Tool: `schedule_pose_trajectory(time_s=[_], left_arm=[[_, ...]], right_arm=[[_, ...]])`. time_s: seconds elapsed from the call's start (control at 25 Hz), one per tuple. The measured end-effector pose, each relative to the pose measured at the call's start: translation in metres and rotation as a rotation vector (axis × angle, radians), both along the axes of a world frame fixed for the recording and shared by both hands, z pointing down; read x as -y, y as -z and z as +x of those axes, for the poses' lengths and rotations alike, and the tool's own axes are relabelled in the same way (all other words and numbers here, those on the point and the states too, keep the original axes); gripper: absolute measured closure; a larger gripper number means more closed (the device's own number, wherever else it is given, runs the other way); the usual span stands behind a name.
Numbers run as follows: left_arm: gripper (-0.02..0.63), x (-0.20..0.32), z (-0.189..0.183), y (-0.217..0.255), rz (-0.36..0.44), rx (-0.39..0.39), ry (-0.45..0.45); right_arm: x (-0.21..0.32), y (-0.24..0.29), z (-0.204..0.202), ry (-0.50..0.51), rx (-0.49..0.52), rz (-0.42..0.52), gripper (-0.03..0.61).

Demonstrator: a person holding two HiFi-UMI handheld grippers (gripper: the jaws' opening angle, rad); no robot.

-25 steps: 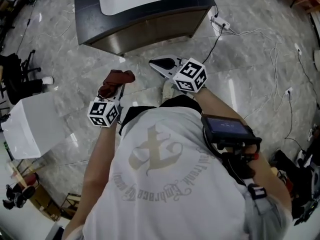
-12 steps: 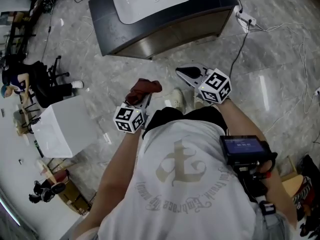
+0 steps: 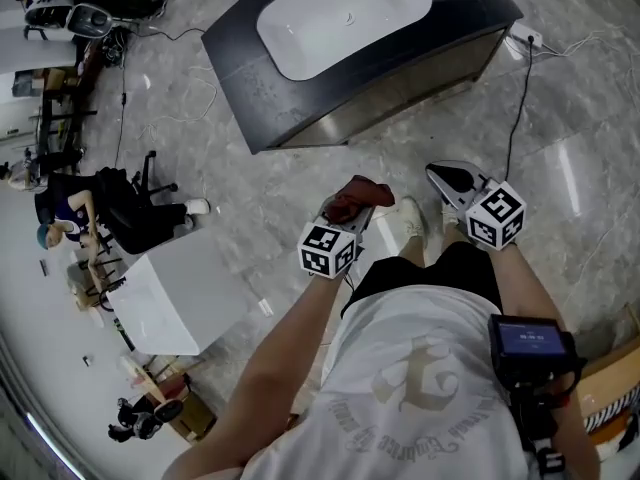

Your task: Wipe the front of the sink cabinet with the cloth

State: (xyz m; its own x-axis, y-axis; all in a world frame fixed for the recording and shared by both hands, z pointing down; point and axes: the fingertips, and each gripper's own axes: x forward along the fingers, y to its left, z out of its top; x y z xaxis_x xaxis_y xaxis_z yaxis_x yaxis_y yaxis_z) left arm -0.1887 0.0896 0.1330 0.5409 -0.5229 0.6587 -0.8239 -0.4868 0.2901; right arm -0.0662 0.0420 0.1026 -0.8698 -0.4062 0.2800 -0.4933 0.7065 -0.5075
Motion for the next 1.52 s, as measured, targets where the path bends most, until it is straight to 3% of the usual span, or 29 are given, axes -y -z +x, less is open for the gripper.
schedule_pose_trajectory(time_s=[0.32, 0.56, 0.72, 0.88, 1.04, 1.28, 1.36, 1.52], left_arm=[[0.491, 0.02, -0.016, -0.038, -0.012, -0.022, -0.073], [0.491, 0.03, -0.021, -0.117, -0.051, -0.032, -0.088], [0.491, 0.029, 0.001, -0.134, -0.058, -0.003, -0.168], [0.491, 0.033, 0.03, -0.131, -0.027, -0.021, -0.228], [0.491, 0.048, 0.046, -0.124, 0.002, -0.044, -0.23], [0.491, 0.073, 0.058, -0.174, 0.047, -0.007, -0.336], [0.491, 0.087, 0.061, -0.176, 0.07, -0.02, -0.324], [0.491, 0.127, 0.061, -0.178, 0.08, -0.066, -0.206]], right_arm=[[-0.004, -0.043, -0.025, -0.077, -0.022, -0.018, 0.566], [-0.005, -0.12, -0.026, -0.144, -0.014, -0.056, 0.566], [0.008, -0.115, -0.003, -0.261, 0.044, -0.081, 0.566], [0.013, -0.113, 0.022, -0.326, 0.048, -0.066, 0.566], [0.017, -0.114, 0.037, -0.354, 0.036, -0.059, 0.566], [0.02, -0.178, 0.024, -0.345, 0.05, -0.074, 0.566], [0.016, -0.191, 0.023, -0.341, 0.044, -0.081, 0.566], [0.006, -0.211, 0.032, -0.366, 0.049, -0.119, 0.566]])
